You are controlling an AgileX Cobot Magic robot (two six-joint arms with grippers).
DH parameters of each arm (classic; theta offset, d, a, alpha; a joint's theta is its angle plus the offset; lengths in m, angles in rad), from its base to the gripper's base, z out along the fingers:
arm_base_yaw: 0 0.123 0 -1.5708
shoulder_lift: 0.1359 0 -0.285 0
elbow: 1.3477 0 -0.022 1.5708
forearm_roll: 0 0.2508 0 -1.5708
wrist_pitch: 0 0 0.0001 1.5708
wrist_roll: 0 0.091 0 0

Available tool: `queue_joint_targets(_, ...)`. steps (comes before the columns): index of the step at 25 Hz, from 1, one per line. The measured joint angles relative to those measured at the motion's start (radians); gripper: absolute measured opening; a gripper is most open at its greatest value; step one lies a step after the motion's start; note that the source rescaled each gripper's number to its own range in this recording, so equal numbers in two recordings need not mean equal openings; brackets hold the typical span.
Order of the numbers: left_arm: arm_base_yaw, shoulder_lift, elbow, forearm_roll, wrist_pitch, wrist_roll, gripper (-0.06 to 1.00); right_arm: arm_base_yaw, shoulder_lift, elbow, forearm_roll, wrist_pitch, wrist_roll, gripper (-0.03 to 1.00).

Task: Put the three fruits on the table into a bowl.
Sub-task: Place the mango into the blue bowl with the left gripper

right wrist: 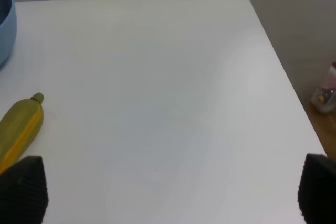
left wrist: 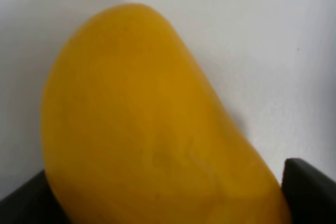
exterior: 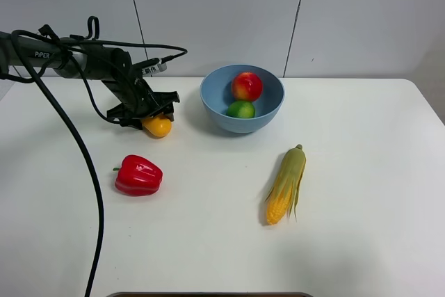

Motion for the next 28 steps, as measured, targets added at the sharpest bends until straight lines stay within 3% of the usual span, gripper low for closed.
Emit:
queue_joint_targets(14,0.0,-0.036,0.003,-0.001,0.09,0.013,0.01,0.0,0.0,0.0,0.0,0.0,0.0,0.87)
queue_joint_targets(28,-0.03,-0.246,-0.034,0.005,0.104,0.112,0.0,0.0,0.0,0.0,0.0,0.0,0.0,0.87)
